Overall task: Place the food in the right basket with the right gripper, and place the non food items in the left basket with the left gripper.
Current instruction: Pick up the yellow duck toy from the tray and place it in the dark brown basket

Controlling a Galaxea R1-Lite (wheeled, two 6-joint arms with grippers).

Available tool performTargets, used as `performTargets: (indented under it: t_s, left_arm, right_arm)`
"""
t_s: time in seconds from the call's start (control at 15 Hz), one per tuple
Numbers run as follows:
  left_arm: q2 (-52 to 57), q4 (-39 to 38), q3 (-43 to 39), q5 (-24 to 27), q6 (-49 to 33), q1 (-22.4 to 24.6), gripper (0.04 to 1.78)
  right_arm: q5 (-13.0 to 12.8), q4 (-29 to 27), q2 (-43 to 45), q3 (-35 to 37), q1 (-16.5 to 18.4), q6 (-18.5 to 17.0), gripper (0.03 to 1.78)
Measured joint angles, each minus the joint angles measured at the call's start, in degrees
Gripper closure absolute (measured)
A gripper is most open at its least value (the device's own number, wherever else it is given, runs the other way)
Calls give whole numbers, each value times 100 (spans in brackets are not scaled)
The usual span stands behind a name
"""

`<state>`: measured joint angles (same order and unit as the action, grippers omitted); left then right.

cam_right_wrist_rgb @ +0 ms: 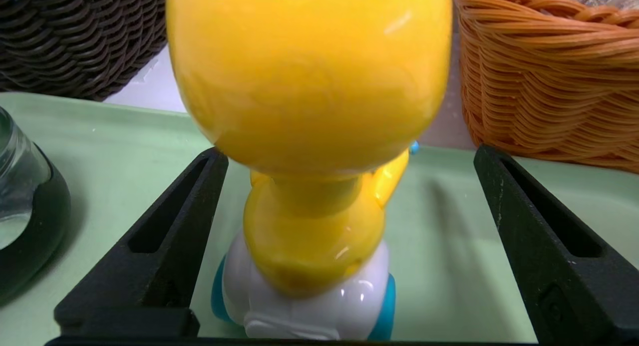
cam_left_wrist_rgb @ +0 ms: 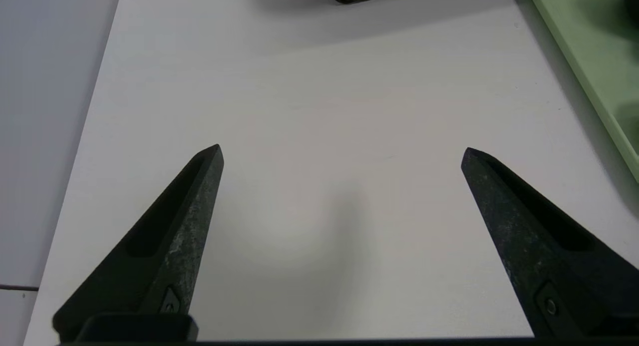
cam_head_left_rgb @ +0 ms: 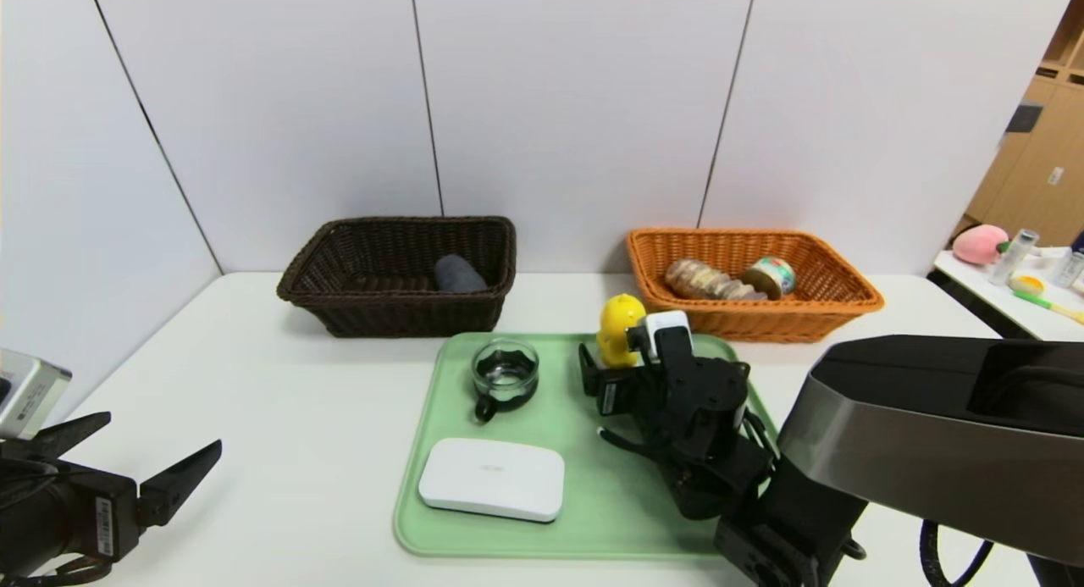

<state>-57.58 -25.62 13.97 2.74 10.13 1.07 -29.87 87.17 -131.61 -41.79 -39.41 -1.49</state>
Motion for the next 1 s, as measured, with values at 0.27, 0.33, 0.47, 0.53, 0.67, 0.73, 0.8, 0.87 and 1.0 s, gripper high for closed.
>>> performTargets:
  t_s: [0.27, 0.33, 0.47, 0.53, 0.67, 0.73, 0.8, 0.87, 1.0]
  left_arm:
    - [0, -4, 0, -2, -7, 2, 13]
    - [0, -4, 6, -2, -2, 2, 13]
    - [-2, -4, 13, 6, 0, 0, 13]
    - [-5, -4, 16, 4, 1, 0, 13]
    - [-6, -4, 16, 1, 0, 0, 13]
    - [-6, -4, 11, 4, -7, 0, 13]
    - [-13, -2, 9, 0, -5, 0, 13]
    - [-22, -2, 5, 0, -7, 0, 13]
    - [-35, -11, 5, 0, -13, 0, 13]
  right_arm:
    - [5, 0, -59, -93, -9, 28, 81]
    - [7, 0, -67, -95, -9, 28, 92]
    - [7, 11, -85, -101, -6, 17, 95]
    - [7, 9, -89, -101, -6, 17, 95]
    - [7, 9, -98, -101, -9, 12, 95]
    - [7, 6, -94, -101, -11, 11, 95]
    - [7, 0, -76, -99, -27, 11, 95]
    - [7, -18, -34, -88, -44, 12, 95]
    - [10, -21, 154, -29, -135, 17, 112]
